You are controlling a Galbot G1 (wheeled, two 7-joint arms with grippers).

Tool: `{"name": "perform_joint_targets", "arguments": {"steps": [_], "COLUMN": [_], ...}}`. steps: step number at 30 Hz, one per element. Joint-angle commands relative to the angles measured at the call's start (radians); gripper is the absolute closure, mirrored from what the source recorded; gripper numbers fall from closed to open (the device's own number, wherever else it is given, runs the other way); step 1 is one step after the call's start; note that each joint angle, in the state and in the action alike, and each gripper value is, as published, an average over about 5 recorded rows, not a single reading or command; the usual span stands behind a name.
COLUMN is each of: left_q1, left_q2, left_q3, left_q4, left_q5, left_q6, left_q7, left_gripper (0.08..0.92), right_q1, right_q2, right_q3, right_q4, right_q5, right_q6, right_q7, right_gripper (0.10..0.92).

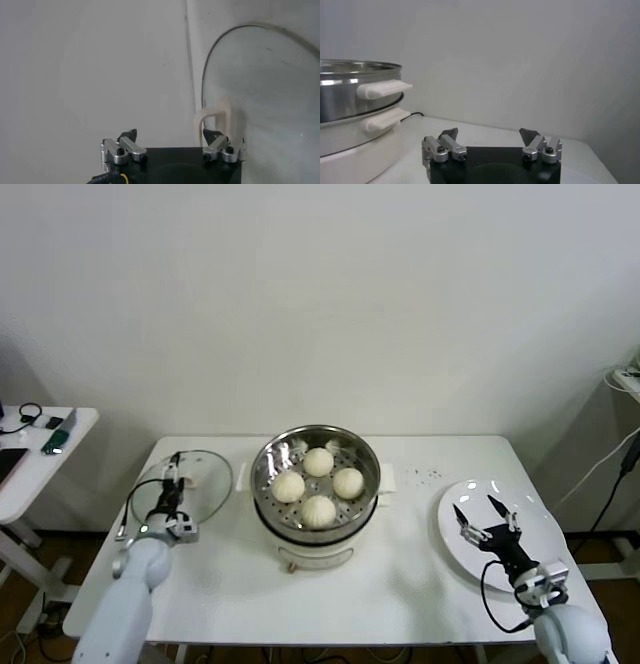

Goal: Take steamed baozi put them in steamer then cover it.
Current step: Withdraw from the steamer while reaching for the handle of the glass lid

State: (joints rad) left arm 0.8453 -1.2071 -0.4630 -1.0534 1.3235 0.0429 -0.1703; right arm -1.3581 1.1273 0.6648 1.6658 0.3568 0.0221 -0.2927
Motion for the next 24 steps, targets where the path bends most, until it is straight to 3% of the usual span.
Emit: {"name": "perform_joint_targets", "arguments": {"steps": [1, 19, 24], "left_q1": [-0.064, -0.105, -0.098], "left_q2": [-0.014, -0.024, -0.023], "left_q3": [0.001, -0.001, -0.004], "left_q4": [0.1, 0.154, 0.153], "left_q5": [0.019, 0.027, 0.026], "left_q6": [-0.014, -0.03, -0.035], "left_q7": [-0.014, -0.032, -0.031], "left_gripper": [0.177, 0.18, 0.294], "right_q1": [-0.002, -0.012, -0.007], "right_q2": [0.002, 0.028, 0.037], "right_q3": [0.005, 0.015, 0.015], "right_q4": [0.0, -0.019, -0.024], "right_q5": [-0.01, -0.04, -0.048], "right_q6": [0.002, 0.024, 0.026], "right_q7": [-0.006, -0.038, -0.044], "right_gripper": [0.203, 0.203, 0.203]}}
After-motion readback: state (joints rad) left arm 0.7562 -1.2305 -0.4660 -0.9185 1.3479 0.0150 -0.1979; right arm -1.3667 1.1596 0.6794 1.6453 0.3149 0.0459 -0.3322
